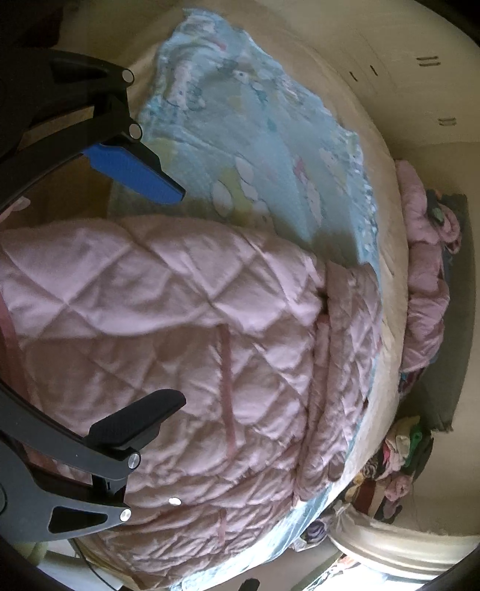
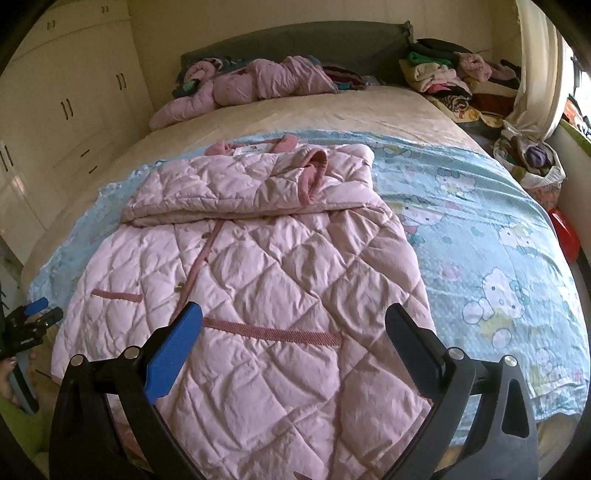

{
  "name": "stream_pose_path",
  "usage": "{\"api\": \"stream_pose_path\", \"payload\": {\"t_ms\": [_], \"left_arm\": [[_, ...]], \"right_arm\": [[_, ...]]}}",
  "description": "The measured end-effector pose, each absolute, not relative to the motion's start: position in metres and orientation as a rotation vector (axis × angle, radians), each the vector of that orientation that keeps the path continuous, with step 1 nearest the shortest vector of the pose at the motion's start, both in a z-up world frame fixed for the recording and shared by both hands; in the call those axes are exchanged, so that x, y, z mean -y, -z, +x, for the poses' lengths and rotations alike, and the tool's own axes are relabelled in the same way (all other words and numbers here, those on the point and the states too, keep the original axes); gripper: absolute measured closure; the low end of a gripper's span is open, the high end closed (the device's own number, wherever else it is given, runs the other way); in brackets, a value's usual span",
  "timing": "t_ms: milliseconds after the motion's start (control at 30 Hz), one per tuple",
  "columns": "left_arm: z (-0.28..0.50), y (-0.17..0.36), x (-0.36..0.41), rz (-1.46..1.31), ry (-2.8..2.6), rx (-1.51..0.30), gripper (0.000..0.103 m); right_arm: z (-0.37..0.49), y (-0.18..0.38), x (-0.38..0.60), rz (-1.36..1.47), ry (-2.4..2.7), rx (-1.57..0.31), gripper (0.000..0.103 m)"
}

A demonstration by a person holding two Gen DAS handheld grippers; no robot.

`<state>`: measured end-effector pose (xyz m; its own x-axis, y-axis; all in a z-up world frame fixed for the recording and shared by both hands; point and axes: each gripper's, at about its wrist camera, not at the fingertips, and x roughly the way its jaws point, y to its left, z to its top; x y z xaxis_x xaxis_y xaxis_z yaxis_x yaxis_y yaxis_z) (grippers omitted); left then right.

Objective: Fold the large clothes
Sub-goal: 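Move both tools to the jacket hem edge, then grasp the jacket hem with both tools and lift it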

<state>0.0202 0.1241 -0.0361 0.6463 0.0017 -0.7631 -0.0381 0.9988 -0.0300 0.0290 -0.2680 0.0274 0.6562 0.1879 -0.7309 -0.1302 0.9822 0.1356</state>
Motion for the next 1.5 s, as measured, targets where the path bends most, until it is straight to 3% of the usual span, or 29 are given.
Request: {"api": "stream_pose_path", "payload": {"t_ms": [600, 1067, 1167, 1267, 1333, 1500], "left_arm": [[-0.028, 0.085, -0.178, -0.262, 0.058, -0.961, 0.009], [-0.033, 0.109, -0.140, -0.276, 0.119, -1.029, 0.011], [-0.034, 0.108, -0.141, -0.291, 0.119, -1.021, 0.019], [-0.037, 0.103, -0.142, -0.298, 0.118, -1.002, 0.035], [-0.038, 0.098, -0.140, -0.294, 0.115, -0.986, 0.052], [-0.041, 0.084, -0.138, -0.263, 0.097, -0.943, 0.082]], "right_arm": [[0.013, -0.012, 0.283, 0.066, -0.153, -0.878, 0.004], [-0.020, 0.016, 0.330, 0.107, -0.085, -0.959, 0.004], [-0.027, 0.024, 0.341, 0.099, -0.065, -0.996, 0.004], [-0.033, 0.032, 0.351, 0.119, -0.066, -1.031, 0.004], [-0.039, 0.039, 0.356, 0.149, -0.082, -1.055, 0.004], [-0.051, 0.062, 0.361, 0.212, -0.093, -1.108, 0.006]]}}
